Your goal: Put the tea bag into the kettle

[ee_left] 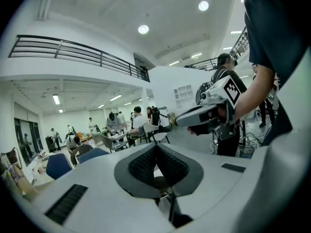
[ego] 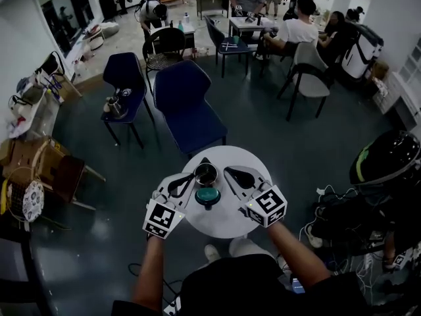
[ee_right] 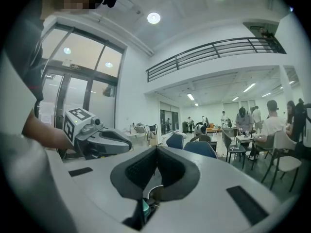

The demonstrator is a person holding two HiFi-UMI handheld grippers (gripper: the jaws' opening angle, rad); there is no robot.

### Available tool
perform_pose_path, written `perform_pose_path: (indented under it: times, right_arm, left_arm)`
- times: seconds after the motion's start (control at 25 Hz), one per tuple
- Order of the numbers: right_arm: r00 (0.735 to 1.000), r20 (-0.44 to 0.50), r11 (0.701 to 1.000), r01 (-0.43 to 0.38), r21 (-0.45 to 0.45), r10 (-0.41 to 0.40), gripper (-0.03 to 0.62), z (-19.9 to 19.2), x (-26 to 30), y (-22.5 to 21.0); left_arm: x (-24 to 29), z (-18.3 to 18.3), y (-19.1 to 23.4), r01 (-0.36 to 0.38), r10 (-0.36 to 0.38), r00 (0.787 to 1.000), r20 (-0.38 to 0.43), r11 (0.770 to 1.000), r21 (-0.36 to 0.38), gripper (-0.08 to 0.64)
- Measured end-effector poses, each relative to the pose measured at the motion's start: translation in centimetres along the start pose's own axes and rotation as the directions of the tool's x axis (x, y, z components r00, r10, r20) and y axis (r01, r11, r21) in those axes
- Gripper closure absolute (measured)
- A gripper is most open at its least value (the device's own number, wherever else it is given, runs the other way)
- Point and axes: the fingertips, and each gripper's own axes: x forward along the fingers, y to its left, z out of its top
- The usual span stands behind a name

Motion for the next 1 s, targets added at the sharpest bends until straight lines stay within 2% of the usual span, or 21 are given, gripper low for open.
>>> perform_pose_path:
  times: [0.24, 0.44, 0.8, 1.0]
  right_arm:
    - [1.0, 0.014, 0.999, 0.019, -0.027, -0.019, 0.575, 0.5, -0.6, 2.7]
    - [0.999, 0.01, 0.999, 0.038, -0.028, -0.037, 0.575, 0.0, -0.6, 3.6]
    - [0.999, 0.02, 0.998, 0.043, -0.04, -0.042, 0.575, 0.7, -0.5, 3.8]
    - [0.998, 0.043, 0.997, 0.046, -0.054, -0.044, 0.575, 2.0, -2.3, 4.3]
  left_arm:
    - [-3.7, -0.9, -1.0, -0.008, 0.01, 0.999, 0.041, 0.998, -0.056, 0.545]
    - [-5.5, -2.2, -1.4, -0.001, 0.006, 0.999, 0.04, 0.994, -0.108, 0.543]
    - [-6.3, -1.7, -2.5, 0.016, -0.01, 0.999, 0.047, 0.993, -0.115, 0.545]
    - [-6.6, -0.1, -3.8, 0.017, -0.007, 0.997, 0.074, 0.991, -0.131, 0.545]
